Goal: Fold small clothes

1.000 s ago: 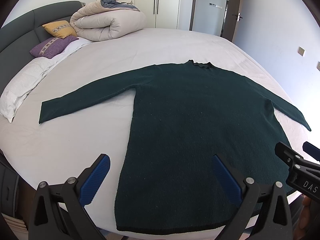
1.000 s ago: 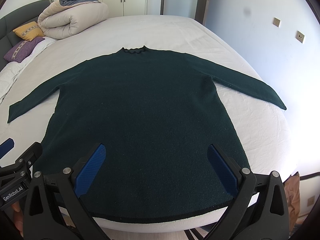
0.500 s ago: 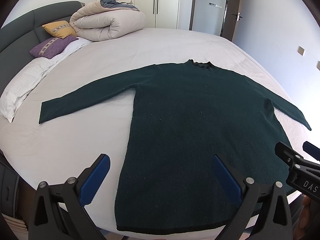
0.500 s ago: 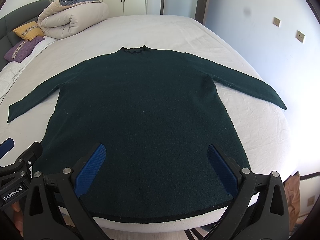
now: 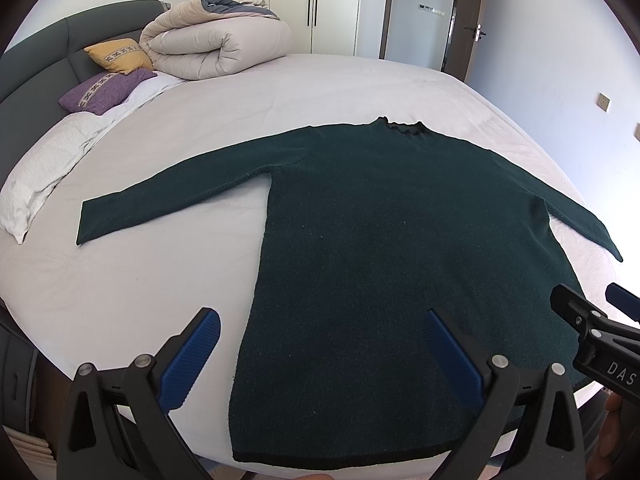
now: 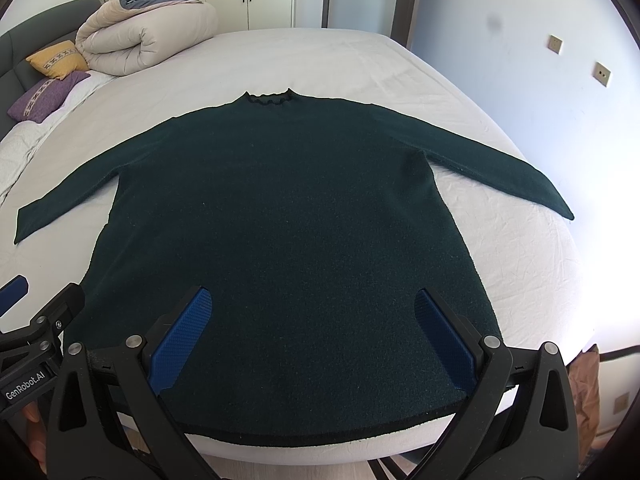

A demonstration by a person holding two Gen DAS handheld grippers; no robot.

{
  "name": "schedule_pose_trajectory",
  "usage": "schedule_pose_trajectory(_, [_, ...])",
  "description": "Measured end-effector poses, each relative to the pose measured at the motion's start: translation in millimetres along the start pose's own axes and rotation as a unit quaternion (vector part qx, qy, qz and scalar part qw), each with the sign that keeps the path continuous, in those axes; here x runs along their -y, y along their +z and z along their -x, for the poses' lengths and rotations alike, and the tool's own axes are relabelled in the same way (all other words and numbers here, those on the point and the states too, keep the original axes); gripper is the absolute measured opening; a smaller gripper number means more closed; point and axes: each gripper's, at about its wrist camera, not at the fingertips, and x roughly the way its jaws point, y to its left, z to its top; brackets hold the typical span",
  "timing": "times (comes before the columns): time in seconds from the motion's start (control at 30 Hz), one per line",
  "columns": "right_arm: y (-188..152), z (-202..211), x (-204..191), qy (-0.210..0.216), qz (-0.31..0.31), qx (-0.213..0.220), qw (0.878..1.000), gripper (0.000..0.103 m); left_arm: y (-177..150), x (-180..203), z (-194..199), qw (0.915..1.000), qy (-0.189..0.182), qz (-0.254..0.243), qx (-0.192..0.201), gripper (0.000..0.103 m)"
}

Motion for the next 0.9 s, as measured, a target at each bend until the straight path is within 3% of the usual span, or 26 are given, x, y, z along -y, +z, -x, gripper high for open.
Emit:
schedule_pose_trajectory(0.4, [1,-13,8,0.004,-0.008,-0.007,1.0,0.103,2,-4,-14,0.9995,-0.015,0.009,-0.026,0.103])
schedule_pose_trajectory(0.5, [4,-19,25,0.019,-0.027,-0.002,0.999,0.103,8,-5,-22,0.9982,-0.038,0.022,-0.041,0.103])
schedule_pose_trajectory(0.6, [10,-20,65,0.049,-0.084,0.024,0.995,0.103,16,-6,-24,0.9975,-0.055,0.033,-0.031,0.103])
schedule_pose_trajectory(0.7, [18,-22,127,0.086,-0.164,0.062,0.981,0.103,29,0,-23,0.9972,-0.07,0.026,-0.001,0.103])
schedule_pose_trajectory(0.8, [24,-30,208,0.091,-0.259,0.094,0.957,0.103,41,6,-23,0.9944,-0.1,0.022,0.028,0.103])
schedule_pose_trajectory(0.9, [21,-51,301,0.105,-0.376,0.109,0.914,0.103,51,11,-47,0.9908,-0.121,0.033,-0.051,0.103])
